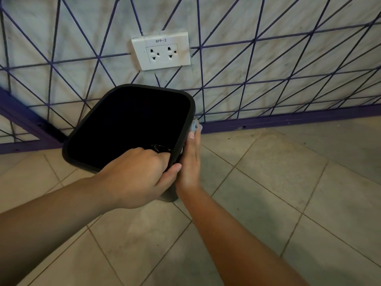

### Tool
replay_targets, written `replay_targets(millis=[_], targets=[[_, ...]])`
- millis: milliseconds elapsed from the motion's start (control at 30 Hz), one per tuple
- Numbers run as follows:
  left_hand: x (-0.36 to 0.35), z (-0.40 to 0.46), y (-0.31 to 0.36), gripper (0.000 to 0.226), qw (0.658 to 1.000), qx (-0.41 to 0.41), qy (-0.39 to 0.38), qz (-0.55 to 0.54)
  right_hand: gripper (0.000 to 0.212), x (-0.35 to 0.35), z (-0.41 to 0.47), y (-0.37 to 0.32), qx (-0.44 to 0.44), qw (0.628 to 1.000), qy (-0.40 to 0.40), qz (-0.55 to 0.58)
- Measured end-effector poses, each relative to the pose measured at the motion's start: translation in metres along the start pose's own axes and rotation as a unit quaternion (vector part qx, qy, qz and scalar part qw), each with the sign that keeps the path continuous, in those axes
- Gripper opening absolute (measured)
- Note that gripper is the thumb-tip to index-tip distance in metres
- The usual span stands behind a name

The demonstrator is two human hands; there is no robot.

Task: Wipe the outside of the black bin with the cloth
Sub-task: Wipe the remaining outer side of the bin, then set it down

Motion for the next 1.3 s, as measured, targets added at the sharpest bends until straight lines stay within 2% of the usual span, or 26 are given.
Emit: replay_targets(millis=[33, 67, 167, 233, 333, 400, 500, 533, 633, 667, 700, 767, 800, 900, 967, 1033, 1100, 1233, 1300], targets=[[0.0, 0.001, 0.0, 0.048, 1.0, -0.003, 0.001, 0.002, 0.063, 0.001, -0.007, 0.001, 0.027, 1.0, 0.0, -0.014], [0.0, 0.002, 0.0, 0.047, 1.0, -0.006, 0.003, 0.006, 0.062, 0.003, -0.008, 0.002, 0.034, 0.999, 0.0, -0.025], [0.001, 0.005, 0.001, 0.043, 1.0, -0.006, 0.01, 0.011, 0.103, 0.006, 0.034, 0.01, -0.03, 1.0, 0.001, 0.003], [0.001, 0.006, 0.001, 0.042, 1.0, -0.006, 0.009, 0.01, 0.114, 0.006, 0.048, 0.007, -0.071, 0.997, 0.012, -0.004], [0.001, 0.005, 0.0, 0.05, 1.0, -0.004, 0.008, 0.003, 0.102, -0.002, 0.008, -0.01, -0.013, 0.999, -0.014, -0.031], [0.001, 0.006, 0.0, 0.049, 1.0, -0.004, 0.01, -0.001, 0.097, 0.008, -0.001, 0.01, 0.01, 0.999, -0.031, -0.028], [0.002, 0.006, 0.002, 0.045, 1.0, -0.004, 0.017, -0.005, 0.135, 0.02, 0.036, 0.046, -0.071, 0.997, 0.021, 0.009], [0.002, 0.005, 0.002, 0.047, 1.0, -0.004, 0.02, -0.007, 0.137, 0.018, 0.038, 0.043, -0.086, 0.996, 0.024, 0.003], [0.002, 0.004, 0.002, 0.05, 0.999, -0.009, 0.037, -0.009, 0.099, 0.003, 0.009, 0.012, -0.024, 1.0, -0.003, -0.012], [0.003, 0.004, 0.003, 0.048, 0.999, -0.01, 0.039, -0.007, 0.098, 0.006, 0.009, 0.018, -0.005, 1.0, -0.008, -0.014], [0.003, 0.003, 0.003, 0.047, 0.999, -0.011, 0.038, -0.007, 0.103, 0.009, 0.018, 0.024, -0.007, 1.0, 0.002, -0.01], [0.003, 0.004, 0.003, 0.049, 0.999, -0.014, 0.041, -0.016, 0.126, 0.011, 0.038, 0.032, -0.068, 0.997, 0.02, 0.037], [0.002, 0.004, 0.002, 0.05, 0.999, -0.014, 0.045, -0.019, 0.127, 0.01, 0.04, 0.025, -0.086, 0.996, 0.014, 0.037], [0.001, 0.003, 0.001, 0.052, 0.998, -0.013, 0.055, -0.028, 0.1, 0.001, 0.012, 0.004, -0.029, 0.999, -0.014, -0.008], [0.001, 0.003, 0.001, 0.051, 0.998, -0.012, 0.057, -0.029, 0.105, 0.006, 0.014, 0.017, -0.016, 1.0, -0.01, -0.025], [0.001, 0.005, 0.002, 0.049, 0.998, -0.013, 0.061, -0.028, 0.112, 0.011, 0.033, 0.028, -0.059, 0.998, 0.012, 0.015], [0.001, 0.006, 0.002, 0.047, 0.997, -0.013, 0.063, -0.029, 0.108, 0.006, 0.03, 0.011, -0.071, 0.997, 0.003, 0.014], [0.001, 0.007, 0.001, 0.046, 0.997, -0.009, 0.071, -0.035, 0.1, 0.005, 0.011, 0.015, -0.005, 1.0, -0.008, -0.02], [0.001, 0.007, 0.0, 0.046, 0.997, -0.007, 0.07, -0.044, 0.122, 0.012, 0.034, 0.038, -0.05, 0.998, 0.013, 0.023]])
Point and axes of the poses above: each hand's wrist, its own z-axis towards the middle knuckle, its own x-axis out of the back of the hand, y = z × x, the point moved 1 cm from there along z, towards the middle knuckle, and after that the axes turned 7 degrees about z, right-handed, at the moved point
